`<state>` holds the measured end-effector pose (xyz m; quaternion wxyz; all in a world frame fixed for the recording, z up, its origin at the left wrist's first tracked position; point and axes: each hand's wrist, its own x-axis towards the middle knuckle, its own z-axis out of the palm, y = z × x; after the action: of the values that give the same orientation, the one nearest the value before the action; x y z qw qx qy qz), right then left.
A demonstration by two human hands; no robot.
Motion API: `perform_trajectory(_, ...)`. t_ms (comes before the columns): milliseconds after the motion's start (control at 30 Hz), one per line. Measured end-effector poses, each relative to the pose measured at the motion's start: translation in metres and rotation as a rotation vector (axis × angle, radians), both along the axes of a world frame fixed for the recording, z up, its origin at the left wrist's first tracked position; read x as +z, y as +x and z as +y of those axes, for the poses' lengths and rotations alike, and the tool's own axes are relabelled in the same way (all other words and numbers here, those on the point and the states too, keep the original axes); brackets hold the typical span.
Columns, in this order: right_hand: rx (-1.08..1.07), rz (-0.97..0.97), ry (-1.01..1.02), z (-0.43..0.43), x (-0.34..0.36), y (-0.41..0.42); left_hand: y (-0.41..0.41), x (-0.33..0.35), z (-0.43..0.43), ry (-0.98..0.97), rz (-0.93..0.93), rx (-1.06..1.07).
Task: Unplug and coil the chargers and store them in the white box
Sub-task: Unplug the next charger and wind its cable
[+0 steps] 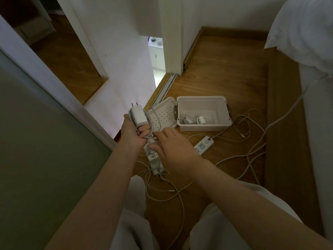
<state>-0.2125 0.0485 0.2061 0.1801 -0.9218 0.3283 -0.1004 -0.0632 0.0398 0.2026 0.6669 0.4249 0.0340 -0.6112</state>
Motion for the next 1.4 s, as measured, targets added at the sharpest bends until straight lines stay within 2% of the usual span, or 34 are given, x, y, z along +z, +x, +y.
perform_trajectory(200,-0.007,-0.016,-0.028,-0.009,0.007,-0.009,-0.004,-0.001,0.000,0.030,-0.032,-0.021)
perform_trajectory(400,-0.103,-0.093,0.078,-0.009,0.004,-0.012,-0.006,0.004,-0.003,0.095,-0.200,-0.015)
perform_trajectory(533,-0.114,-0.229,0.179,-0.014,0.004,-0.017,-0.004,0.006,-0.003,0.116,-0.219,-0.008)
perform_trajectory(667,-0.098,-0.218,0.144,-0.019,0.001,-0.021,-0.003,0.007,-0.004,0.113,-0.212,0.009)
perform_trajectory(833,-0.130,-0.249,0.360,-0.019,-0.001,-0.025,-0.004,0.005,0.000,0.053,-0.122,0.015)
perform_trajectory(933,-0.219,-0.365,0.552,-0.018,-0.002,-0.024,-0.006,0.006,0.000,0.005,-0.108,-0.031)
perform_trajectory(1067,-0.375,-0.455,0.706,-0.017,0.000,-0.025,-0.014,0.013,-0.001,-0.009,-0.159,-0.092)
perform_trajectory(1233,-0.640,-0.495,0.680,-0.035,-0.003,-0.031,-0.014,0.017,0.002,0.049,-0.221,-0.115)
perform_trajectory(1400,-0.712,-0.517,0.972,-0.034,-0.008,-0.032,-0.013,0.017,0.002,0.088,-0.329,-0.116)
